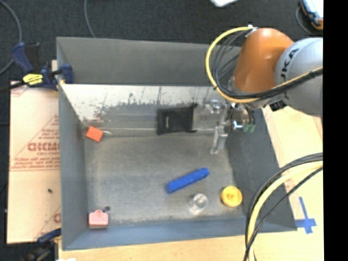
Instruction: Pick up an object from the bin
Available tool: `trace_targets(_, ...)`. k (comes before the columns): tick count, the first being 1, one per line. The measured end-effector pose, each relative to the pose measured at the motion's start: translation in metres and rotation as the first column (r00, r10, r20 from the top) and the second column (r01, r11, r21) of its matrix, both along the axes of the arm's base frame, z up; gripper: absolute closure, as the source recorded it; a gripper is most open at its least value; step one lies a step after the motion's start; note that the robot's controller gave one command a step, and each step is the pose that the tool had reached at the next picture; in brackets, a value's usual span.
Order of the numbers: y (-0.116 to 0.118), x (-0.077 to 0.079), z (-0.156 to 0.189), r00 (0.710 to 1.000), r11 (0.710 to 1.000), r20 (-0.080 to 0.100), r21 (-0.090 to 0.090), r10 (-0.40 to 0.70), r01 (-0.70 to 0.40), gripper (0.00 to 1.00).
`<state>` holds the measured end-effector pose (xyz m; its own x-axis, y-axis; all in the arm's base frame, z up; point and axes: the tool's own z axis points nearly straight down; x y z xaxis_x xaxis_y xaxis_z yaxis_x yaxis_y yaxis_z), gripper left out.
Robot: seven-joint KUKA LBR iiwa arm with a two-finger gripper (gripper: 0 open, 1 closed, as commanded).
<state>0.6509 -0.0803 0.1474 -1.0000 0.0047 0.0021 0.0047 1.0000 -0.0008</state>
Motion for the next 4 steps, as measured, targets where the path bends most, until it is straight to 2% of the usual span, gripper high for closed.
trace_targets(1,0.000,0.001,0.005,1.000,1.000,0.007,-0.001,0.002,-0.002,0.00)
trace_targets(2,0.010,-0.013,-0.068,0.913,0.914,0.006,-0.003,0.407,-0.407,0.00)
trace_targets(3,-0.008,-0.006,-0.069,0.873,0.873,0.015,-0.010,0.487,-0.487,0.00)
trace_targets(4,0.026,-0.032,-0.075,0.713,0.713,0.009,-0.010,0.701,-0.701,0.00)
